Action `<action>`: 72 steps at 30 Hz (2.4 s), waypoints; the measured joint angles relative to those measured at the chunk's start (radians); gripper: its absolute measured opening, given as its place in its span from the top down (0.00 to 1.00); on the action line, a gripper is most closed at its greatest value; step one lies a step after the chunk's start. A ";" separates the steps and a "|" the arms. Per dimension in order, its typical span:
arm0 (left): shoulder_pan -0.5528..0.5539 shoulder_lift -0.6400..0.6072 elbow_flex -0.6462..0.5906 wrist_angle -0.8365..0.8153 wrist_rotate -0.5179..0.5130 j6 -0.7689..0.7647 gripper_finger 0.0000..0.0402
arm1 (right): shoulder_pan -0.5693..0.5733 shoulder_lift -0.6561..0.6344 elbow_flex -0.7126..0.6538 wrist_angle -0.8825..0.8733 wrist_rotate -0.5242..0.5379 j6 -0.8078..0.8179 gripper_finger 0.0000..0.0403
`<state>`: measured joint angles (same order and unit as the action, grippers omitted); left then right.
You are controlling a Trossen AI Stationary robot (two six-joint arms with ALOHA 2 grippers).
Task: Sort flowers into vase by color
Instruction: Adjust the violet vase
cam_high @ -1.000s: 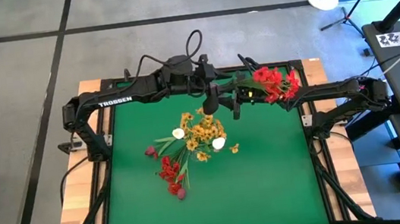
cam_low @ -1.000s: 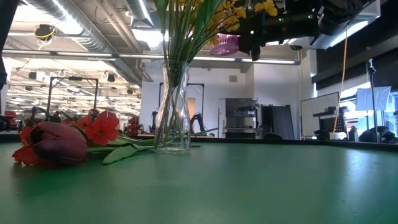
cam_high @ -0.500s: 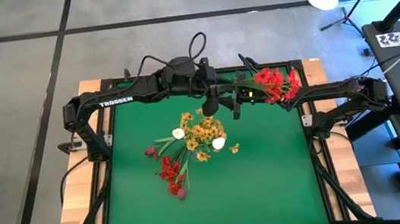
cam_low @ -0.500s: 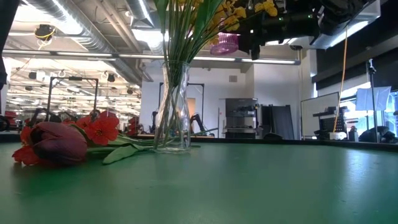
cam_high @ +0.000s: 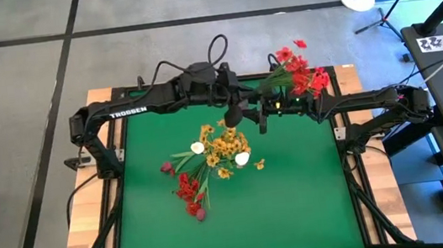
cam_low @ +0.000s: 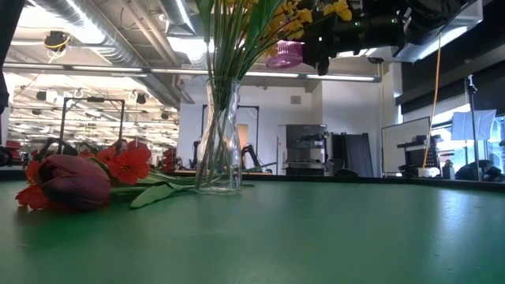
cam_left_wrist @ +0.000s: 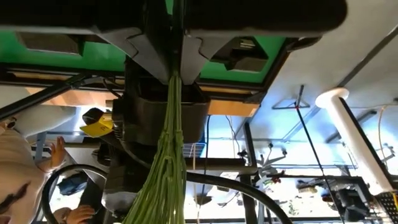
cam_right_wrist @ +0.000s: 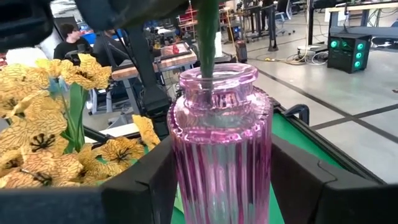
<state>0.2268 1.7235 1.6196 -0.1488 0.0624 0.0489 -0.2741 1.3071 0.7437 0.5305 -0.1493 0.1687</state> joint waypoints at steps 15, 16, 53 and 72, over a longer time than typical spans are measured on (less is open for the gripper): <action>-0.009 -0.058 0.000 0.005 -0.034 -0.021 0.98 | 0.000 -0.003 0.000 0.191 -0.026 -0.019 0.49; -0.010 -0.058 0.000 0.005 -0.035 -0.021 0.98 | 0.000 -0.003 0.000 0.197 -0.026 -0.019 0.49; -0.014 -0.196 -0.357 0.458 -0.050 -0.120 0.69 | -0.001 -0.015 -0.003 0.240 0.001 -0.033 0.50; -0.011 -0.545 -0.359 0.049 -0.265 -0.042 0.54 | -0.073 -0.016 -0.120 0.282 0.097 -0.072 0.50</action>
<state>0.2153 1.1783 1.2610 -0.0998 -0.2031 0.0066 -0.3473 1.2911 0.6236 0.8129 -0.0527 0.0967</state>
